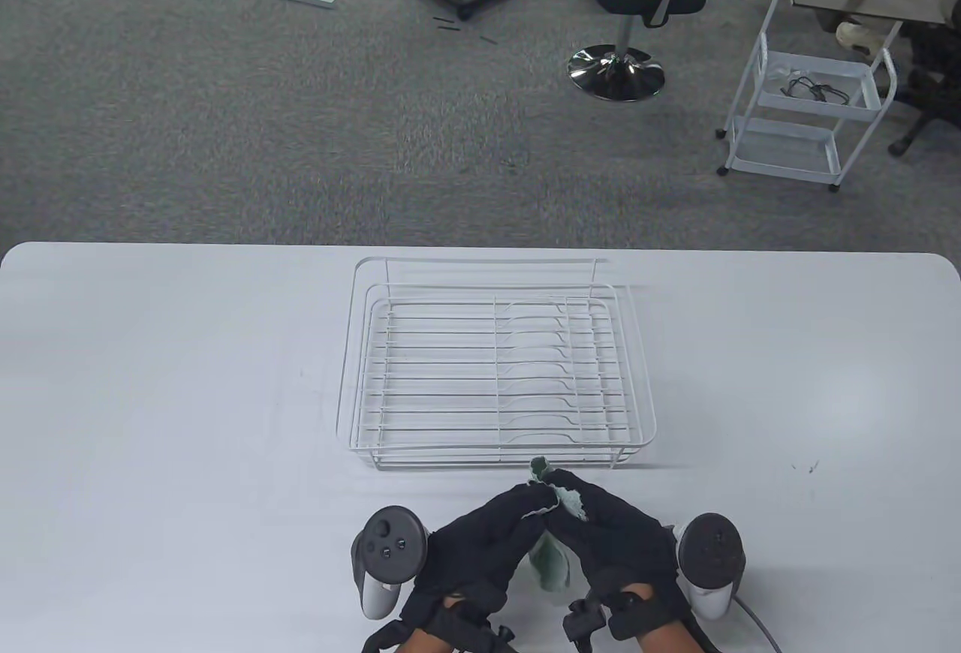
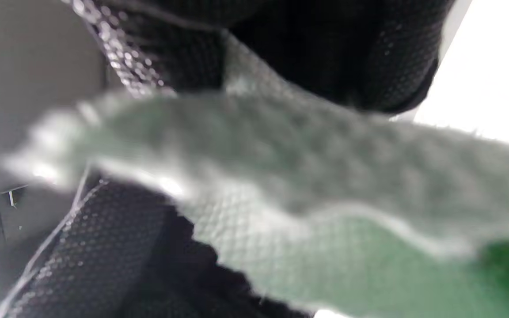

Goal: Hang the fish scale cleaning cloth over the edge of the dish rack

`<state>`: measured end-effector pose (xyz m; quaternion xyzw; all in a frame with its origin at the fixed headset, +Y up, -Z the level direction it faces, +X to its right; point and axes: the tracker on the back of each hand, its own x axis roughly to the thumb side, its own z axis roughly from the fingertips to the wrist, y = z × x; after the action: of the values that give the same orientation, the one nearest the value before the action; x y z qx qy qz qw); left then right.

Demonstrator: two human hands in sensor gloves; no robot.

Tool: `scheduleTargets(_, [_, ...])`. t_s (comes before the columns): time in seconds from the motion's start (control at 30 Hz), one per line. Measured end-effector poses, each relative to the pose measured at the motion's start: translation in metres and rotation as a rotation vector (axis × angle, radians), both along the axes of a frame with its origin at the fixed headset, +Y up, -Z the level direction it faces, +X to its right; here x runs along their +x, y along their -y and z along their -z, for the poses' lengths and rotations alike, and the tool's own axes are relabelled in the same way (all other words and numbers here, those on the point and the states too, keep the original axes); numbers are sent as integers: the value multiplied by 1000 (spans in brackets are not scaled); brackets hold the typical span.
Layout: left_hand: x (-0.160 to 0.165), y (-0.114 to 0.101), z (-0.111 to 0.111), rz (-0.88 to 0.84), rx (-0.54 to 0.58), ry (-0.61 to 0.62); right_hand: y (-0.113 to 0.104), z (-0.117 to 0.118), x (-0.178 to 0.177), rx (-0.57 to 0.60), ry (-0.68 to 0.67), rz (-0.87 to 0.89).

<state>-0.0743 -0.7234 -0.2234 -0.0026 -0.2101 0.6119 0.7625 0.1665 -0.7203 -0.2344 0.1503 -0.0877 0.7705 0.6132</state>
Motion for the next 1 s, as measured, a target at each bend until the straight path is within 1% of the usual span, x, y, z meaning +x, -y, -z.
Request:
scheduleTargets(0.03, [-1, -2, -1, 8, 8, -24, -2, 0, 0, 8, -3, -1])
scheduleTargets(0.1, [-3, -4, -1, -18, 10, -14, -3, 0, 2, 37, -6, 8])
scheduleTargets(0.23, [-7, -3, 1, -79, 5, 5, 3, 6, 10, -41, -56, 182])
scheduleTargets(0.3, [-14, -3, 3, -77, 10, -21, 7, 9, 17, -95, -79, 298])
scheduleTargets(0.4, [-28, -6, 6, -58, 30, -96, 7, 11, 28, -95, -49, 348])
scheduleTargets(0.53, [-58, -13, 4, 9, 89, -239, -1, 11, 43, -2, -3, 252])
scheduleTargets(0.63, [-74, -18, 2, 22, 115, -292, -8, 9, 46, 59, 25, 203])
scheduleTargets(0.73, [-83, -25, -1, 74, 168, -330, -15, 5, 46, 125, 58, 159])
scheduleTargets(0.8, [-85, -29, -3, 94, 193, -333, -20, 3, 46, 162, 54, 91])
scheduleTargets(0.87, [-85, -32, -5, 102, 210, -331, -23, 1, 47, 177, 86, 27])
scheduleTargets(0.93, [-88, -36, -7, 119, 243, -360, -25, 0, 49, 206, 137, -9])
scheduleTargets(1.0, [-90, -37, -9, 144, 259, -372, -24, -1, 50, 206, 159, -9])
